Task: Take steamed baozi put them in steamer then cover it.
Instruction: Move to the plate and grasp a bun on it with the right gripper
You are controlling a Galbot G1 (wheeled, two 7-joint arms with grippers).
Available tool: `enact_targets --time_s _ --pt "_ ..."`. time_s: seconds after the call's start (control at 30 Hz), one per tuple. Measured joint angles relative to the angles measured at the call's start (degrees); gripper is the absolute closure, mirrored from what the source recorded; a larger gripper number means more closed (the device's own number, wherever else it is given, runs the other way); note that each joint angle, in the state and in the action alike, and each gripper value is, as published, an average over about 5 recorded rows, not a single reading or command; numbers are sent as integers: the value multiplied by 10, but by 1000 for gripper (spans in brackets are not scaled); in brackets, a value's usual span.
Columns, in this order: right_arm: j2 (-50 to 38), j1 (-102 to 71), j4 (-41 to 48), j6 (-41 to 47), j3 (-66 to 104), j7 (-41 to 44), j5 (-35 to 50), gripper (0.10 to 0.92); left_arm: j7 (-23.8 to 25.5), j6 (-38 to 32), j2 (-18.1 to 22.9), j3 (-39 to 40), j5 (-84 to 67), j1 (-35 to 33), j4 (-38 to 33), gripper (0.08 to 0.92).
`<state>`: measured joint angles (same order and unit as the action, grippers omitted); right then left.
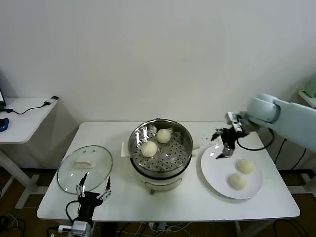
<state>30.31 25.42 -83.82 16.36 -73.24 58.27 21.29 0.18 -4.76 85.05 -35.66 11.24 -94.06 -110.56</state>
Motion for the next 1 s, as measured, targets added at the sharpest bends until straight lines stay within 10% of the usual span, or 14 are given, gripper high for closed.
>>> enact_targets --time_s 1.0 --pt "-3 -274 102 -18 197 4 -159 203 0 -2 9 -5 13 1 15 177"
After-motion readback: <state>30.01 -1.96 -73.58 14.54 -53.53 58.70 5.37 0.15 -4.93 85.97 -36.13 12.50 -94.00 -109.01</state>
